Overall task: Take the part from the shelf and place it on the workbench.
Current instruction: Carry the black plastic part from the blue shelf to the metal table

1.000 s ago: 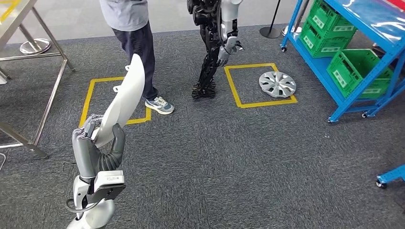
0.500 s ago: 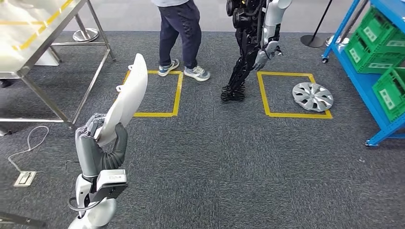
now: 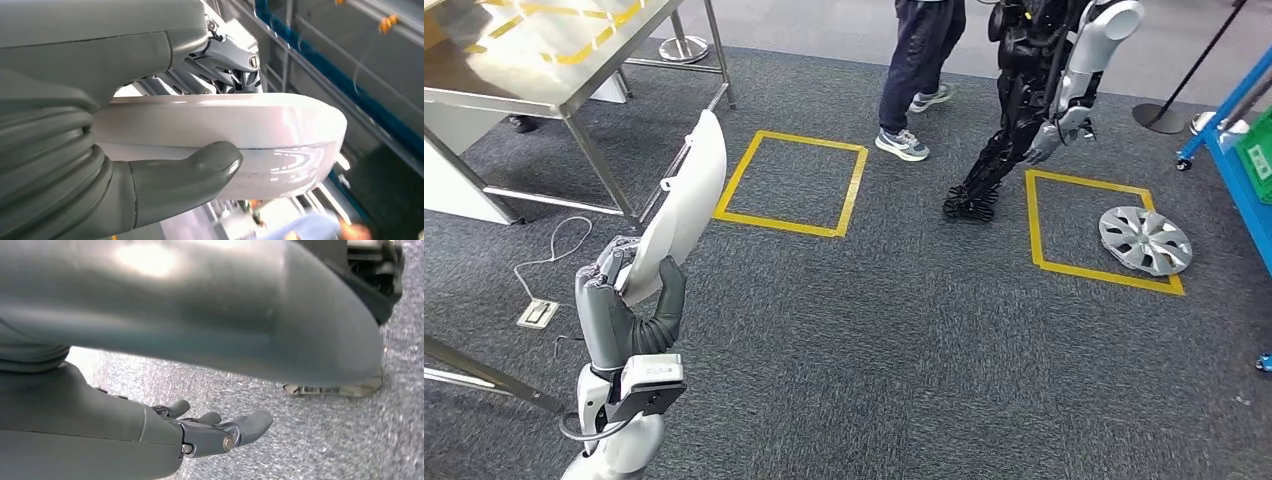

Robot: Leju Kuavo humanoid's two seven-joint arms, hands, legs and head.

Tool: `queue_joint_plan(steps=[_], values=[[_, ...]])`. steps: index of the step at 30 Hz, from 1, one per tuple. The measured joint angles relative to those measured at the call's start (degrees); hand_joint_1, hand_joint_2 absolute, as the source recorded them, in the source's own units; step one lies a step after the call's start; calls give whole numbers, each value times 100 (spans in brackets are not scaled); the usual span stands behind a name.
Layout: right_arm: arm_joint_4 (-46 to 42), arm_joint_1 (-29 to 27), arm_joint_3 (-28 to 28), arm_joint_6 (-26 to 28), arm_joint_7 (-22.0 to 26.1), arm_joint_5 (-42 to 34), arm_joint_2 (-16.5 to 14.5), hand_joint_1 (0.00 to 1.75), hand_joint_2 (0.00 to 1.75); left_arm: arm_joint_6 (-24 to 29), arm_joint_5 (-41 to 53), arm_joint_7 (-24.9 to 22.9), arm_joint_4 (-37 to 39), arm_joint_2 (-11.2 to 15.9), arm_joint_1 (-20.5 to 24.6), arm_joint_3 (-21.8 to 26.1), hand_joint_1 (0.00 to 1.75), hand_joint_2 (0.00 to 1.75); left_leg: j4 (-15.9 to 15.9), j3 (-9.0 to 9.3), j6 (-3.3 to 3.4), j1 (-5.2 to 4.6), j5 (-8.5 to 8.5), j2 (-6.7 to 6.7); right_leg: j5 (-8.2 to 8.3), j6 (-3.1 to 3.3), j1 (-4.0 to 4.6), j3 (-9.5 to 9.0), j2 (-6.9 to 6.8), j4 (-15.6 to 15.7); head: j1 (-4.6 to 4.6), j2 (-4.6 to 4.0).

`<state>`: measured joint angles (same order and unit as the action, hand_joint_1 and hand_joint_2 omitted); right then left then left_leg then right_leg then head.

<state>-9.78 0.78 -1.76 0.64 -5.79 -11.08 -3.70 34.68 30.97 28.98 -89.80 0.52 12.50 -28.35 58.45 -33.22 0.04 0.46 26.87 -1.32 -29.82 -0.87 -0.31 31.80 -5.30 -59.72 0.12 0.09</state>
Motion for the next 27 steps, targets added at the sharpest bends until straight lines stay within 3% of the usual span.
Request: queue_joint_plan(steps=[2,4,5,6,7,9,10,11,12,14,16,18,20,21,22,24,25,27], values=[[1,-2,1,-9,-2,15,1,0,0,3,1,3,3,0,25,-1,175,175,-10,-10,47,19,-27,126,-337,-52,-25,258,364,-578,17,0],[1,-14,1,-14,-9,21,1,0,0,3,3,8,20,1,34,-2,175,175,-4,-30,66,14,-37,274,-652,-58,-23,651,489,-1358,24,0],[1,-20,1,-14,-13,20,1,0,0,3,3,10,32,3,33,-2,175,175,3,-35,69,10,-39,357,-676,-50,-20,772,499,-1566,24,0],[1,-25,1,-14,-17,18,1,0,0,3,3,13,43,4,33,-2,175,175,12,-38,69,9,-41,444,-570,-32,-19,773,510,-1524,25,0],[1,-28,1,-13,-19,14,1,0,0,3,3,16,49,5,36,-2,175,175,22,-38,66,8,-43,533,-368,-8,-18,659,543,-1244,25,0],[1,-33,1,-11,-20,0,10,0,0,3,-1,26,52,4,45,-1,175,175,33,-44,38,8,-48,689,45,50,-15,282,782,-393,22,0],[1,-32,1,-11,-18,-8,17,0,0,3,-5,29,55,2,52,-1,175,175,32,-57,7,11,-56,756,158,74,-4,148,892,-87,25,0],[1,-25,1,-11,-19,-14,23,0,0,2,-11,33,58,1,57,-1,175,175,27,-72,-30,16,-67,813,199,92,10,84,968,72,27,0],[1,-17,1,-11,-21,-17,28,0,0,2,-15,33,62,0,59,-1,175,175,11,-84,-73,21,-82,871,194,105,27,79,962,97,29,0],[1,-1,1,-10,-25,-20,26,0,0,1,-21,34,64,5,63,-2,175,175,-1,-123,-144,24,-98,929,231,162,20,66,823,145,34,0],[1,-8,1,-9,-23,-20,25,0,0,1,-25,33,67,14,86,-4,175,175,253,-267,-185,-5,74,667,264,244,-2,48,659,205,1,0],[1,-27,1,-10,-22,-18,25,0,0,1,-31,33,80,16,110,-5,175,175,944,-582,-210,-17,454,306,264,298,9,48,492,220,-37,0],[1,-46,1,-11,-27,-16,26,0,0,2,-47,32,102,17,109,-6,175,175,1557,-852,-245,-1,677,194,255,308,21,50,321,215,-41,0],[1,-50,1,-11,-29,-15,26,0,0,2,-60,31,113,19,106,-6,175,175,1580,-846,-258,7,629,172,251,304,22,49,240,212,-42,0],[1,-50,1,-12,-30,-15,25,0,0,3,-72,30,121,21,105,-6,175,175,1360,-715,-268,15,483,134,243,293,19,45,162,206,-41,0],[1,-44,1,-14,-29,-15,25,0,0,3,-86,30,127,22,113,-6,175,175,552,-264,-256,11,149,-75,212,252,23,34,31,173,-42,0],[1,-43,1,-15,-29,-15,27,0,0,3,-87,31,125,21,119,-6,175,175,237,-92,-222,6,52,-173,191,220,34,30,-23,149,-39,0],[1,-41,1,-17,-28,-15,31,0,0,4,-91,33,124,20,125,-6,175,175,35,-1,-137,-13,27,-224,164,158,63,18,-115,120,-27,0]])
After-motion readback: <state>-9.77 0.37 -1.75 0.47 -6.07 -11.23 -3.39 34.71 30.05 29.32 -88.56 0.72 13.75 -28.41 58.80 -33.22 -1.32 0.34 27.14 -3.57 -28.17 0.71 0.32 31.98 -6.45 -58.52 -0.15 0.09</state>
